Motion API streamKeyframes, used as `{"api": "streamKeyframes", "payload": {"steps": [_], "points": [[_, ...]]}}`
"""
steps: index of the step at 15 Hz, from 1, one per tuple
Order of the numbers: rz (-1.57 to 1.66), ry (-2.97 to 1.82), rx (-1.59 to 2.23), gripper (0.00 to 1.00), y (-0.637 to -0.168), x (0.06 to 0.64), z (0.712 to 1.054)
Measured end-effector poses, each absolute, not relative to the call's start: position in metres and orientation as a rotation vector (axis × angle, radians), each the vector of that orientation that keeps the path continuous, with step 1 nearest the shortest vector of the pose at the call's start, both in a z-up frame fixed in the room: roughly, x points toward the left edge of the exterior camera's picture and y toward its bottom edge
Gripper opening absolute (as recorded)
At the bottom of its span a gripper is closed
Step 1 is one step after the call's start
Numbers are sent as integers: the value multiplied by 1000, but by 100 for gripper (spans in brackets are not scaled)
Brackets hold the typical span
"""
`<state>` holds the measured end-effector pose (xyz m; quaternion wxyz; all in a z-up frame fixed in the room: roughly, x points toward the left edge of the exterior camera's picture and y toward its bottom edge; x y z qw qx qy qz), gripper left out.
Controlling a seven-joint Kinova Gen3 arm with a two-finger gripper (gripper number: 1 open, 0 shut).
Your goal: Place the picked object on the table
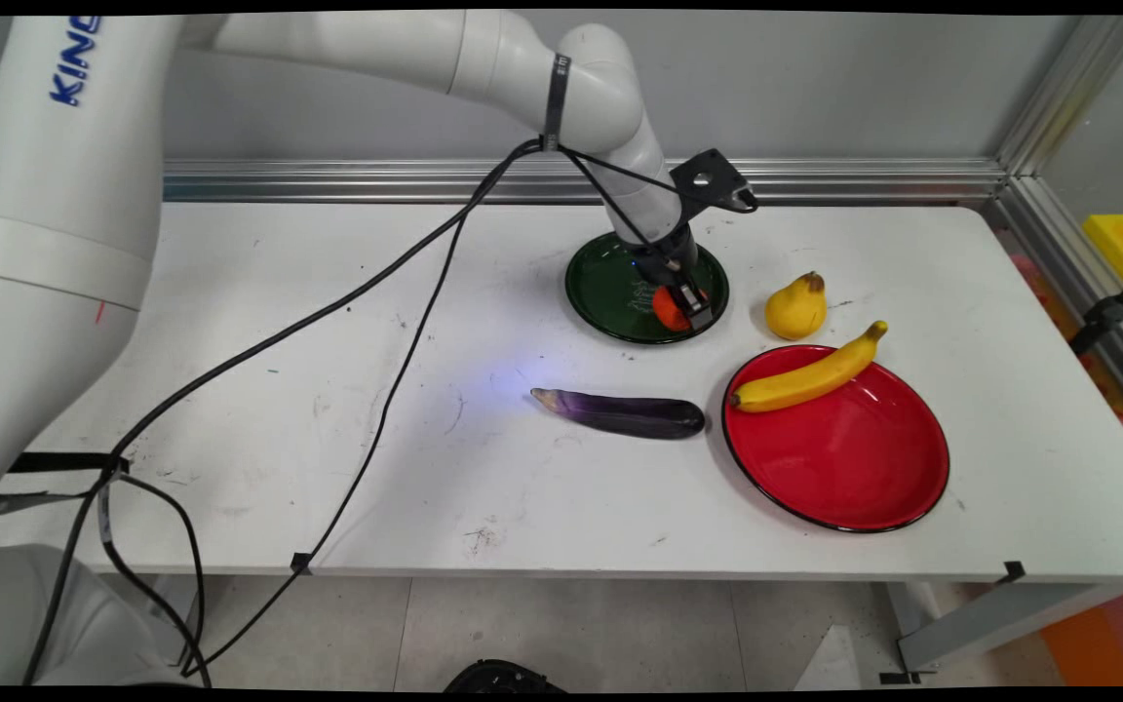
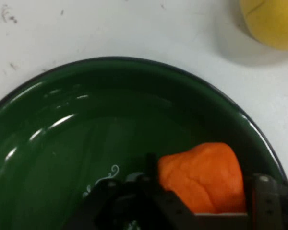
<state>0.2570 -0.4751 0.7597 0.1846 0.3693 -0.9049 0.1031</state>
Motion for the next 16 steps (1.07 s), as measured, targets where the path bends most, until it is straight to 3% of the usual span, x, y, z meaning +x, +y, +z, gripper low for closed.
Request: {"api": "streamKeyframes", "payload": {"steps": [9, 16], "points": [[319, -2596, 964, 0, -466, 274, 796], [281, -2647, 749, 0, -417, 297, 864]]}}
